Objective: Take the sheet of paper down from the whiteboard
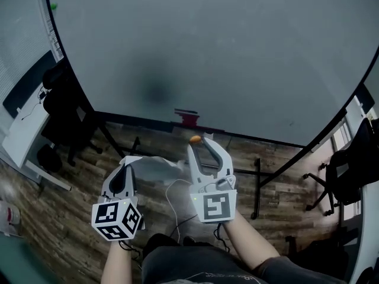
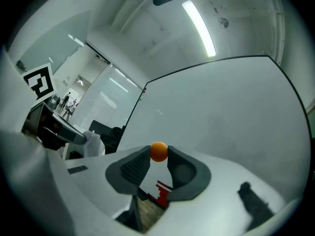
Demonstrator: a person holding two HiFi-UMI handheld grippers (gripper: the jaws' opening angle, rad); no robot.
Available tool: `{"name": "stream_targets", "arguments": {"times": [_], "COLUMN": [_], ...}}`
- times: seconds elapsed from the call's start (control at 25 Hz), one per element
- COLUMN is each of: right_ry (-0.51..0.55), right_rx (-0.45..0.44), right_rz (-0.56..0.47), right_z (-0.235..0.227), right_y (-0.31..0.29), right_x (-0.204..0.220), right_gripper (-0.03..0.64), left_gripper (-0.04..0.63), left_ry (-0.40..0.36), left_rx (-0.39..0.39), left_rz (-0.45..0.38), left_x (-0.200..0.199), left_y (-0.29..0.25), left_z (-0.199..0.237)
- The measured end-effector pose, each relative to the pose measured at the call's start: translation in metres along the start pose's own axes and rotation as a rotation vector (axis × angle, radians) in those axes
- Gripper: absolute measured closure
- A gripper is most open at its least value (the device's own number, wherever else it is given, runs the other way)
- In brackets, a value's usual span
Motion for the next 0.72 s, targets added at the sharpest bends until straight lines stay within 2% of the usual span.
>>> {"name": "stream_targets", "arguments": {"times": [0.36,0.72], "right_ry": [-0.009,-0.013], "right_rx": [-0.016,-0.017], "right_rz": [0.022,0.03], "right_z": [0.026,0.044], "right_y": [0.019,0.083], "right_x": [0.004,-0.013], "right_gripper": [0.505,0.505], "left_gripper": [0.584,0.584], "left_ry": [0.033,-0.006], "left_rx": [-0.021,-0.03], "left_rz": [0.026,-0.003], "left_x": [0.026,0.024], "left_y": [0.031,0.097], "left_z": [0.012,-0.014]}}
Point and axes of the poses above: the fingertips, and each gripper's own axes: y backward along the fingers, z to its left, x out of its underside, the point moved 3 cm from there along y, backward along the fingers, and after that the axes turned 6 degrees about -y, right-handed, at the moved point
